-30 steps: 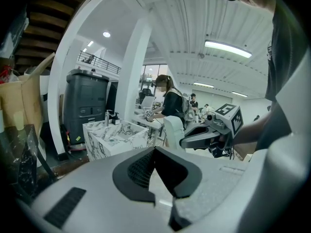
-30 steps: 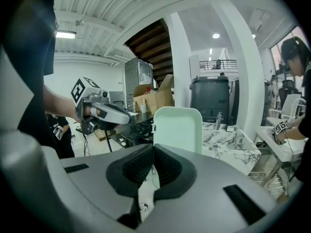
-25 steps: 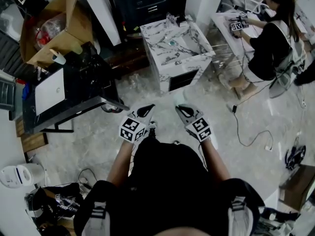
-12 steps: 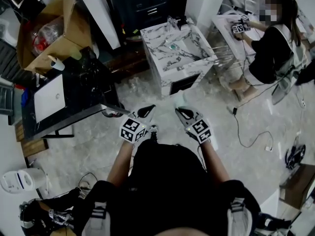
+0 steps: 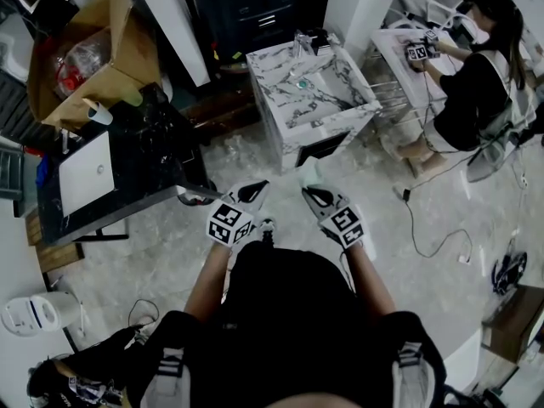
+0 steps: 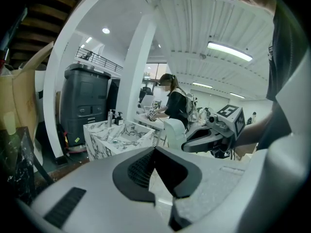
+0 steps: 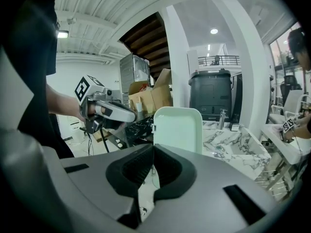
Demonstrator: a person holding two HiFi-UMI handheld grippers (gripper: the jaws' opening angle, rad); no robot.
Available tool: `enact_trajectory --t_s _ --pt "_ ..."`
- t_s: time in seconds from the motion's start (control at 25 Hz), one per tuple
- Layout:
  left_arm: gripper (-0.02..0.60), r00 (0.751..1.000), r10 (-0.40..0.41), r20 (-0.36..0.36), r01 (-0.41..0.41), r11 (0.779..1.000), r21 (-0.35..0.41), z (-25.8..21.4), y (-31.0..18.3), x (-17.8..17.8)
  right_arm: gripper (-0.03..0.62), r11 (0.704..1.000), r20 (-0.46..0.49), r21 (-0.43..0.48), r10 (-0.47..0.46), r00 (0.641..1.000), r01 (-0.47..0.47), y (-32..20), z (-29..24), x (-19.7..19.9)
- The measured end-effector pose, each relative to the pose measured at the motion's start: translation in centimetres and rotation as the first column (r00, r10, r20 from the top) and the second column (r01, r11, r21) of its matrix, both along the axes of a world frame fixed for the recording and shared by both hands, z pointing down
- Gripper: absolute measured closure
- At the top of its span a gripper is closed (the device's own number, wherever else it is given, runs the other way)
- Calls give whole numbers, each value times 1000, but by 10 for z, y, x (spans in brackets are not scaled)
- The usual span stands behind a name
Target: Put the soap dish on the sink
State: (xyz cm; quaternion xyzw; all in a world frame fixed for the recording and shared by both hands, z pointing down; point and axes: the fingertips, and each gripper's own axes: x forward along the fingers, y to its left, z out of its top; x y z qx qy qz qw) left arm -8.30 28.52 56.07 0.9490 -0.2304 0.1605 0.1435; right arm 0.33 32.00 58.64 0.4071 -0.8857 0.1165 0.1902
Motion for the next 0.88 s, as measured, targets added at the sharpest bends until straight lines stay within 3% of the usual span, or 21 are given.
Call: enact_trajectory --t_s 0.88 --pt "583 997 82 -2 -82 997 0 6 -37 -4 595 997 -4 -1 76 997 -76 -34 9 -8"
